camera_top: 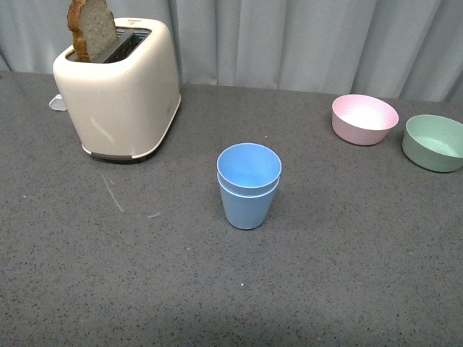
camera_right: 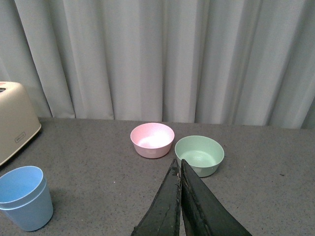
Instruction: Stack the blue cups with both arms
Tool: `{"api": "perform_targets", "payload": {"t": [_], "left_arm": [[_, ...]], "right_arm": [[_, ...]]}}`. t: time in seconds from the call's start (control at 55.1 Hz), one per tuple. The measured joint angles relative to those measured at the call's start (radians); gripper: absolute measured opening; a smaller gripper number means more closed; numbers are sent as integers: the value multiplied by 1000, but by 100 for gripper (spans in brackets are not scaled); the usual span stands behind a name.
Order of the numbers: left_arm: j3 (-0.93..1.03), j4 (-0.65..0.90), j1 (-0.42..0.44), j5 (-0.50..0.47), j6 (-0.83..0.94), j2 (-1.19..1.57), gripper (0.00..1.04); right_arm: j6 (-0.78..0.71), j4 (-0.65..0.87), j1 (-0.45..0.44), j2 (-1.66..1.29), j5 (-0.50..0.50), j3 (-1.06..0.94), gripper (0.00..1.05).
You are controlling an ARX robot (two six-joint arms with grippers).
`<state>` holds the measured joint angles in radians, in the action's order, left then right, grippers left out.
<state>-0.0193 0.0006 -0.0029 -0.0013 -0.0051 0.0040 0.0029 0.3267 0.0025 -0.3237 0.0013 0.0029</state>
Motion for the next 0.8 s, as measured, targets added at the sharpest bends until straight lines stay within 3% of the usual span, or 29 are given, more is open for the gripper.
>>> {"api": "perform_targets", "payload": {"t": [0.562,0.635,0.726,0.798], "left_arm": [[0,0,0,0,0,0,98],[0,0,0,0,0,0,98],[0,0,0,-1,0,0,98],[0,0,0,0,0,-1,98]], "right_arm": [[0,-154,0,154,0,0,1],[0,-281,0,249,-1,1,1],[0,-320,0,314,-3,1,1],[-1,-324,0,319,-3,1,11]]}}
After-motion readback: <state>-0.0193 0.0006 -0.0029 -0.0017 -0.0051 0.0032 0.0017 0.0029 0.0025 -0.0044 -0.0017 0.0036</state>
